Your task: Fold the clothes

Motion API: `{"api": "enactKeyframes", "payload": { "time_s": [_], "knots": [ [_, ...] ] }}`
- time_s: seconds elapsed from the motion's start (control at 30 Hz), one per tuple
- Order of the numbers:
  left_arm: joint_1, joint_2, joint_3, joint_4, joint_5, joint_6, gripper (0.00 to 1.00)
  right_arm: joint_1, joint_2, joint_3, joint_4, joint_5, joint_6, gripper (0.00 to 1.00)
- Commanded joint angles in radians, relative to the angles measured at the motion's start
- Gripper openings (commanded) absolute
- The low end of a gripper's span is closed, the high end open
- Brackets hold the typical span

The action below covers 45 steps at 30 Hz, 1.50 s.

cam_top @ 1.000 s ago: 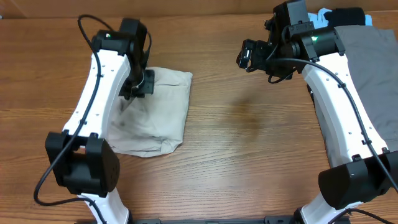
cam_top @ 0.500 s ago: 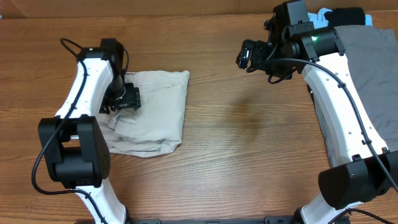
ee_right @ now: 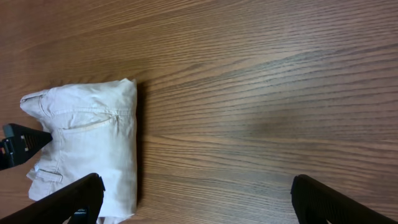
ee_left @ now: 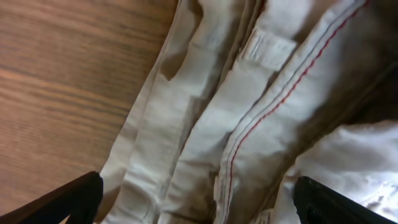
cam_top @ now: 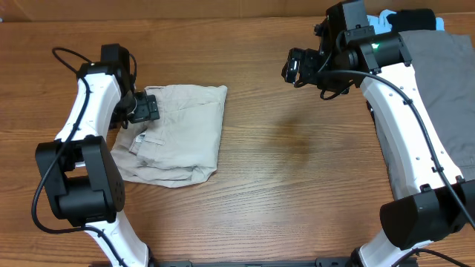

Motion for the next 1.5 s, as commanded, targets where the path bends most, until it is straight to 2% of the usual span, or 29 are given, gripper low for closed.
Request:
{"api": "enactKeyframes", "payload": {
  "time_s": [0.0, 0.17, 0.2, 0.23, 0.3, 0.43, 0.53, 0.57, 0.63, 0.73, 1.07, 1.27, 1.47],
  "knots": [
    [0.003, 0.016, -0.047, 0.045, -0.003, 0.034, 0.98, -0.002, -0.002, -0.005, 0.002, 0.000, -0.008, 1.00],
    [0.000, 0.050, -0.088, 0.111, 0.022, 0.044, 0.80, -0.002, -0.002, -0.005, 0.002, 0.000, -0.008, 1.00],
    [-0.001, 0.063, -0.103, 0.131, 0.032, 0.044, 0.62, -0.002, -0.002, -0.005, 0.001, 0.000, -0.008, 1.00],
    [-0.001, 0.074, -0.109, 0.143, 0.040, 0.044, 0.47, -0.002, -0.002, -0.005, 0.001, 0.000, -0.008, 1.00],
    [-0.002, 0.096, -0.113, 0.156, 0.048, 0.040, 0.34, -0.002, -0.002, -0.005, 0.003, 0.000, -0.007, 1.00],
    [-0.003, 0.156, -0.113, 0.174, 0.095, 0.040, 0.26, -0.002, -0.002, -0.005, 0.007, 0.000, -0.007, 1.00],
    [-0.003, 0.219, -0.113, 0.185, 0.104, 0.029, 0.06, -0.002, -0.002, -0.005, 0.005, 0.000, -0.007, 1.00],
    [-0.003, 0.245, -0.113, 0.190, 0.104, 0.015, 0.04, -0.002, -0.002, -0.005, 0.004, 0.000, -0.007, 1.00],
    [-0.003, 0.285, -0.113, 0.204, 0.108, -0.021, 0.04, -0.002, -0.002, -0.005, 0.004, 0.000, -0.007, 1.00],
    [0.021, 0.366, -0.113, 0.296, 0.200, -0.167, 0.04, -0.002, -0.002, -0.005, 0.004, 0.000, -0.007, 1.00],
    [0.127, 0.387, -0.113, 0.652, 0.435, -0.570, 0.04, -0.002, -0.002, -0.005, 0.005, 0.000, -0.007, 1.00],
    [0.200, 0.387, -0.113, 0.773, 0.436, -0.763, 0.04, -0.002, -0.002, -0.005, 0.014, 0.000, -0.007, 1.00],
    [0.303, 0.387, -0.113, 0.742, 0.375, -0.926, 0.04, -0.002, -0.002, -0.005, 0.016, 0.000, -0.007, 1.00]
  ]
}}
